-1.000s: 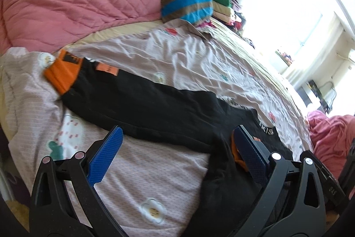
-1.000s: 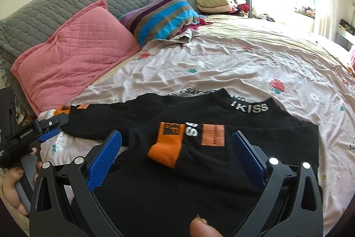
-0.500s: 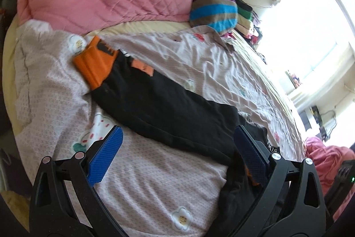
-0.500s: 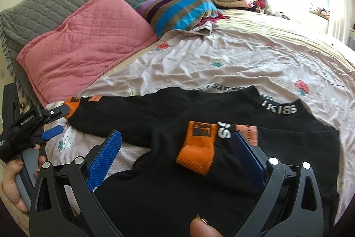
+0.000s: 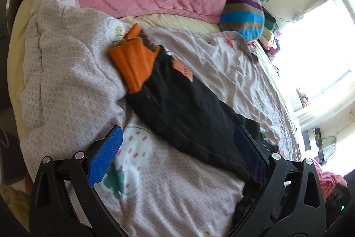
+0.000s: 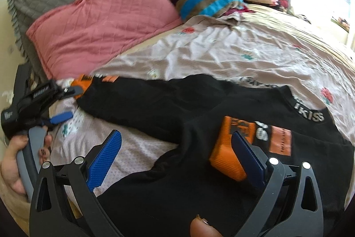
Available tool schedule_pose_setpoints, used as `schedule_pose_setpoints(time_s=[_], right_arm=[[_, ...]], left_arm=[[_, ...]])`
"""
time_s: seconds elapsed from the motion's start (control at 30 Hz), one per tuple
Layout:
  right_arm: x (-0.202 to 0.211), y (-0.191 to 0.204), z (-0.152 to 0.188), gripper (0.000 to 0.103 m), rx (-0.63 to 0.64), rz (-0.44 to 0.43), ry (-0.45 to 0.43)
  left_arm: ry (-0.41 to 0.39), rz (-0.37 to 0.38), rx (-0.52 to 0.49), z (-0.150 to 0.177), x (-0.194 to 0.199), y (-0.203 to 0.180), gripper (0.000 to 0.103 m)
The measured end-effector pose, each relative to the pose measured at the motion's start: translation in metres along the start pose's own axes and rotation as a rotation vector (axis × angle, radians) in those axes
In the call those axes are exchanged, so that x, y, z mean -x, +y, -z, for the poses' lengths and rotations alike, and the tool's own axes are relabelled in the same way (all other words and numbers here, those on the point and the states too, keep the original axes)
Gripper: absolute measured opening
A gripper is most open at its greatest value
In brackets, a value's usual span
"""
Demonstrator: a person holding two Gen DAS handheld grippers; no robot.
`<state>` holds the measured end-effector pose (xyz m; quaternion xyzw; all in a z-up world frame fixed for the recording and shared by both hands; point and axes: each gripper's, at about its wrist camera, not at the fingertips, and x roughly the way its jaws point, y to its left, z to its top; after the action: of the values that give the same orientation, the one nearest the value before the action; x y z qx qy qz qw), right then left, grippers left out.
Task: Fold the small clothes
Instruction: 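Close the left gripper on the other orange cuff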
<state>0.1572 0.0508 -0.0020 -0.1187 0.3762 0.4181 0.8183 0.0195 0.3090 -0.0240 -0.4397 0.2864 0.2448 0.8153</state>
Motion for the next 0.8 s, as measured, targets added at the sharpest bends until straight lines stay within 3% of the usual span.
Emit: schedule_pose_setpoints(time_s=[0.2, 0.43, 0.53, 0.63, 0.8], right_arm=[[-0.018, 0.022, 0.001, 0.099, 0.067, -0.040, 0.035], [-0.019, 0.016, 0.001, 0.099, -0.001, -0.065, 0.025], [-0.018, 0.010, 0.002, 0.099, -0.028, -0.059, 0.022], [-0.017, 0.003, 0.003, 0.099, -0.056, -0.054, 0.020], [-0.012, -0.006, 0.005, 0.098, -0.093, -0.045, 0.010]], left_arm=[[-0.019, -0.014, 0.032, -0.012, -0.009, 0.015, 0.093], [-0.039, -0.063, -0.015, -0.025, -0.022, 0.017, 0.093], [-0.051, -0.095, -0.045, -0.032, -0.027, 0.015, 0.087], [-0.068, -0.134, -0.069, -0.039, -0.031, 0.015, 0.069], [-0.105, -0.120, -0.083, -0.043, -0.027, 0.018, 0.019]])
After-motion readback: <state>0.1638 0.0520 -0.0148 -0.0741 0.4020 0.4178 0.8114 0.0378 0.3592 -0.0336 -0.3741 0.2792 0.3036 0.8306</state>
